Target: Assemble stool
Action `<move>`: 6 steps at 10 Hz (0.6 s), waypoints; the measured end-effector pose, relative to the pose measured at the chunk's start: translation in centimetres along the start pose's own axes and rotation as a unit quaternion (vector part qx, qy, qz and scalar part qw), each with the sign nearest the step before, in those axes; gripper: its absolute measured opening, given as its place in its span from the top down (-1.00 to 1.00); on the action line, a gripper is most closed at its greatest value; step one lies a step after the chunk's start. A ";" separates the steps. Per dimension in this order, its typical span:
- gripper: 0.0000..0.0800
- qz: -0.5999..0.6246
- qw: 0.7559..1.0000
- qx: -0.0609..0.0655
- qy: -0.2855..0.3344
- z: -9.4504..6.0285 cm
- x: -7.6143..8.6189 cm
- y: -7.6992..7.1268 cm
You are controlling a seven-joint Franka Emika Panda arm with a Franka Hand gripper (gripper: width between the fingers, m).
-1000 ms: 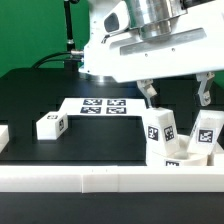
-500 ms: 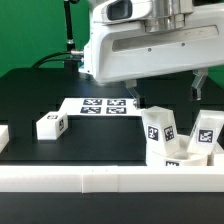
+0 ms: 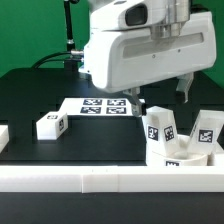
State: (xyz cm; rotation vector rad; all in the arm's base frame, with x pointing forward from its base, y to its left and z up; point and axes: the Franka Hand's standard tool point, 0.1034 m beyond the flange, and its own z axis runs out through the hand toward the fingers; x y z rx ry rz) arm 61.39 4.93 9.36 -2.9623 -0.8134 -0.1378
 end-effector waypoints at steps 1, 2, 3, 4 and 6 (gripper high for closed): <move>-0.62 0.001 1.000 -0.002 0.000 0.4 -0.3 0.0; -0.62 0.004 1.000 -0.003 0.000 0.7 -0.4 -0.2; -0.62 0.003 1.000 -0.002 -0.002 1.0 -0.5 -0.4; -0.62 0.003 1.000 -0.001 -0.004 1.3 -0.6 -0.4; -0.03 0.002 1.000 -0.001 -0.005 1.4 -0.7 -0.5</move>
Offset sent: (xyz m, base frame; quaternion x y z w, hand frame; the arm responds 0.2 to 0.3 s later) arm -0.0033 0.0098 -0.0103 0.0087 0.0213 -0.0087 0.9997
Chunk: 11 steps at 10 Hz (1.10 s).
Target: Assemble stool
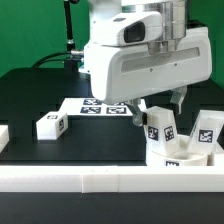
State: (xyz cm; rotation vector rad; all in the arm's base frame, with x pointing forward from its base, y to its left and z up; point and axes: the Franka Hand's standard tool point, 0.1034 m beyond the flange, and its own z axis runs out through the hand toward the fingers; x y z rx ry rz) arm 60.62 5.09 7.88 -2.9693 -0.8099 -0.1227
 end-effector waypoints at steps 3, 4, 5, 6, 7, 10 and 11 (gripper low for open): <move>0.16 0.022 1.000 0.000 0.000 0.0 0.0 0.0; 0.16 0.022 1.000 0.000 0.000 0.0 0.0 0.1; 0.16 0.026 1.000 0.000 0.000 0.0 -0.1 0.1; 0.16 0.084 0.996 0.001 0.000 0.0 0.0 0.0; 0.16 0.138 0.990 0.001 0.000 0.1 0.0 -0.1; 0.16 0.391 0.920 0.002 -0.001 0.3 1.0 -1.7; 0.16 0.473 0.881 0.006 0.000 0.4 1.3 -2.1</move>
Offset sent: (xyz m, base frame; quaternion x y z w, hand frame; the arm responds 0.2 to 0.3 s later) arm 0.0000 0.0000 0.0000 0.0000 0.0000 0.0000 1.0000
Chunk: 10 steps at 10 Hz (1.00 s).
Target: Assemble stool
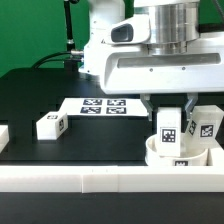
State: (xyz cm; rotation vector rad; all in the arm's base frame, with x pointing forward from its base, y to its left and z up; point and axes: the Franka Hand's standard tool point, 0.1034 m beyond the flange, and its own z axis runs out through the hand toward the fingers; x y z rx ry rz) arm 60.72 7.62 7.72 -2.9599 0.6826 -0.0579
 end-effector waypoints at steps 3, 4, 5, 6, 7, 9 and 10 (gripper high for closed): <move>0.16 0.229 0.973 0.013 -0.008 0.2 -0.5 -1.0; 0.16 0.277 0.961 0.014 -0.006 0.3 -0.8 -1.5; 0.16 0.357 0.934 0.024 -0.006 0.4 -0.9 -2.2; 0.16 0.433 0.901 0.029 -0.011 0.4 -1.2 -2.9; 0.16 0.455 0.890 0.032 -0.014 0.4 -1.4 -3.1; 0.16 0.546 0.837 0.036 -0.024 0.3 -1.3 -3.2; 0.16 0.569 0.821 0.036 -0.026 0.4 -1.4 -3.3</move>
Offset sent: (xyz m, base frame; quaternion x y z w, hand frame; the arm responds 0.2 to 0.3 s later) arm -0.0064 0.0181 -0.0062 -0.0068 0.0059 0.2448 0.9695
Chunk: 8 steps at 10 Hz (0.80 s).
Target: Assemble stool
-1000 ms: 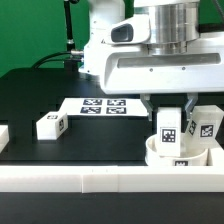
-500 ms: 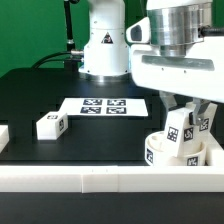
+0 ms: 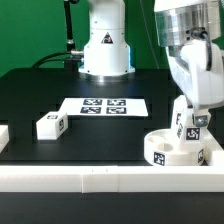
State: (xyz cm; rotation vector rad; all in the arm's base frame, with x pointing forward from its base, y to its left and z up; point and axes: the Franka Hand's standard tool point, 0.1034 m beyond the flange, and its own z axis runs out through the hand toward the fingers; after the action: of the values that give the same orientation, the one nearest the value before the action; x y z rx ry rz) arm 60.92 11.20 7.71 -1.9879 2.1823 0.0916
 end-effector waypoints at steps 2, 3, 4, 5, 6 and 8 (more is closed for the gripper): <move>-0.43 -0.017 1.000 -0.005 -0.001 -0.1 0.1 0.1; -0.43 -0.031 0.999 -0.016 -0.005 -0.8 0.3 0.1; -0.59 -0.039 0.999 -0.014 -0.008 -1.7 0.2 -0.1; -0.61 -0.055 0.998 -0.019 -0.015 -2.7 -0.3 -0.2; -0.61 -0.061 0.998 -0.017 -0.019 -3.6 -0.6 -0.6; -0.62 -0.145 0.989 -0.016 -0.017 -3.2 -0.4 -0.4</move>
Offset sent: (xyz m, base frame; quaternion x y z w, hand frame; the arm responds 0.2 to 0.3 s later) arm -0.0069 -0.0065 0.0307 -0.0341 -0.0196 -0.0523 0.9979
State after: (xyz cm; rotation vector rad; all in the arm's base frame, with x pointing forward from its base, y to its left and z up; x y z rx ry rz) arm 61.09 10.98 10.93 -2.2784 1.8585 0.1201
